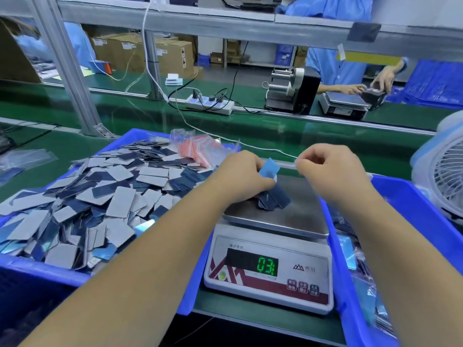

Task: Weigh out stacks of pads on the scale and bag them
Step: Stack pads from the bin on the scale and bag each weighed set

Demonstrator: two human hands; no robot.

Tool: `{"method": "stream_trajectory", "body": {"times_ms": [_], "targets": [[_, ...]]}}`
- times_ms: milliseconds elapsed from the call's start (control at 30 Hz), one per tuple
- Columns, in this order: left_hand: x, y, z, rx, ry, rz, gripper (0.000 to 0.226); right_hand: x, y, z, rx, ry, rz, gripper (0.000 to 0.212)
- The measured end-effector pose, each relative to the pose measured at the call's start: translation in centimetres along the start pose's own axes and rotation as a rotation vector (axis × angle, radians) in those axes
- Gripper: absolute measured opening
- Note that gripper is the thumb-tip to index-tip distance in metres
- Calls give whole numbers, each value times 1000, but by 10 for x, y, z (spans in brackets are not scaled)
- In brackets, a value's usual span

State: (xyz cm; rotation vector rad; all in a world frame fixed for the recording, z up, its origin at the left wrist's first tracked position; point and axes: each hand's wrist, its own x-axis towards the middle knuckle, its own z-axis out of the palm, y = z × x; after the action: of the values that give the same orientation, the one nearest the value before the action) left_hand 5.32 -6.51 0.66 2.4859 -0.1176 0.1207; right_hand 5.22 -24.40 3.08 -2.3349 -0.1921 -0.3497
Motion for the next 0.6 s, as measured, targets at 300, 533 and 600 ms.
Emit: {"method": "stream_trajectory", "body": {"times_ms": [300,533,600], "targets": [[-5,-18,-8,127,-83,100,49,2,19,12,-16,-40,3,16],[-9,-47,-36,-173,302,-121,14,-2,23,13,-30,-67,14,19],[-12,-57,-45,-109,357,-263,14,-3,23,14,-36,-79,22,20]]}}
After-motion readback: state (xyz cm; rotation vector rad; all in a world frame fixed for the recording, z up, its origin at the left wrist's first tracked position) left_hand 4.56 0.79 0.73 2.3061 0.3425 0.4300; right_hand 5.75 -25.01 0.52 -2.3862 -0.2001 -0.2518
